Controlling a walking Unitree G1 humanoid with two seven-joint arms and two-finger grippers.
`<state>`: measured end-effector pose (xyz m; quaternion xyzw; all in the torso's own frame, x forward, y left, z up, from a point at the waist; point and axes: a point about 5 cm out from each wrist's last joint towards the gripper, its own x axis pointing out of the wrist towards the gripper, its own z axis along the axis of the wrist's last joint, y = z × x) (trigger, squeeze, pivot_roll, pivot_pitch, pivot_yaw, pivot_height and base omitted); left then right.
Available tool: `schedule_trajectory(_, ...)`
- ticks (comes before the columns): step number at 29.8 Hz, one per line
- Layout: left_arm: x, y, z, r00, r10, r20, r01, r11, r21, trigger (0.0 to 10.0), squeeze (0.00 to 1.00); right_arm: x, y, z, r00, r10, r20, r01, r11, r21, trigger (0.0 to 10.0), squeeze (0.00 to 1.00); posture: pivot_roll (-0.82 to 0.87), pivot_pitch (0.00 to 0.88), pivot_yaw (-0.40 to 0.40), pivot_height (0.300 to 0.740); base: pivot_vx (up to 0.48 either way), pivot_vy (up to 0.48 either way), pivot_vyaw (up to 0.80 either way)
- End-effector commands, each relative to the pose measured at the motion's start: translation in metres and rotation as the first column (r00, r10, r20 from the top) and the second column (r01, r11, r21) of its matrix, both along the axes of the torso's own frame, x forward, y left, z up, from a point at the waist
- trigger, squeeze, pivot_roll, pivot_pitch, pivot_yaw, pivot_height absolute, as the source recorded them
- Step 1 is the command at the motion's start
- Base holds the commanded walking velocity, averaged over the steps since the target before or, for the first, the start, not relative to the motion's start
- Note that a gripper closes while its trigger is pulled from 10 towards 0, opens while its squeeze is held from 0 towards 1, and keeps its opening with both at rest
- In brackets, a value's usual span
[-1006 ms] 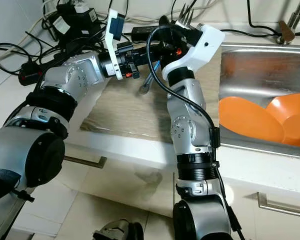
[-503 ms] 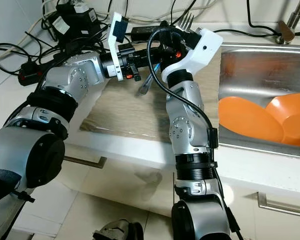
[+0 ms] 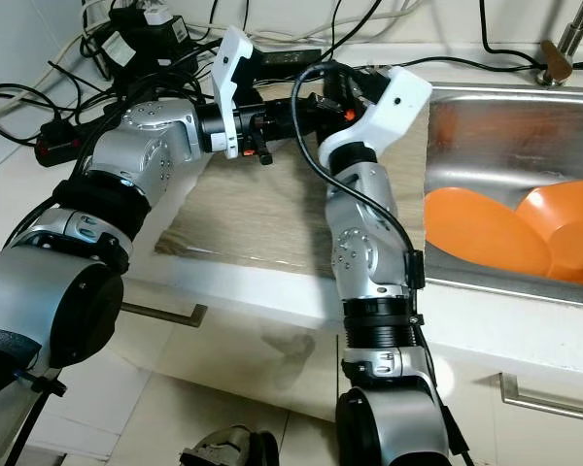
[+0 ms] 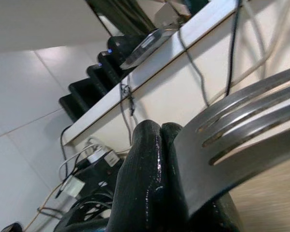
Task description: Kitchen organization
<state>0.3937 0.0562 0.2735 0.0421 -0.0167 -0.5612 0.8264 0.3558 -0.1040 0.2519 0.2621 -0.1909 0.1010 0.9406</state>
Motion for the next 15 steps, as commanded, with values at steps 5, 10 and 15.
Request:
schedule_trajectory(5, 0.005, 0.013, -0.004, 0.997, 0.079, 0.012, -0.079, 0.996, 0.034, 10.0, 0.0, 0.0, 0.003, -0.003, 1.0, 0.001, -0.011, -0.001, 1.0, -0.012, 0.0, 0.0, -0.02, 0.063, 0.181, 0.732, 0.0, 0.0, 0.0)
schedule_trajectory(10, 0.008, 0.021, 0.003, 0.993, 0.116, 0.036, -0.117, 0.993, 0.019, 10.0, 0.0, 0.0, 0.0, -0.003, 1.0, -0.015, -0.009, 0.015, 1.0, -0.014, 0.0, 0.0, -0.02, 0.062, 0.181, 0.732, 0.0, 0.0, 0.0)
schedule_trajectory(15, 0.011, 0.029, 0.011, 0.982, 0.174, 0.075, -0.174, 0.985, -0.006, 10.0, 0.0, 0.001, -0.007, -0.003, 0.999, -0.046, -0.007, 0.046, 0.998, -0.032, 0.0, 0.0, -0.02, 0.064, 0.18, 0.732, 0.0, 0.0, 0.0)
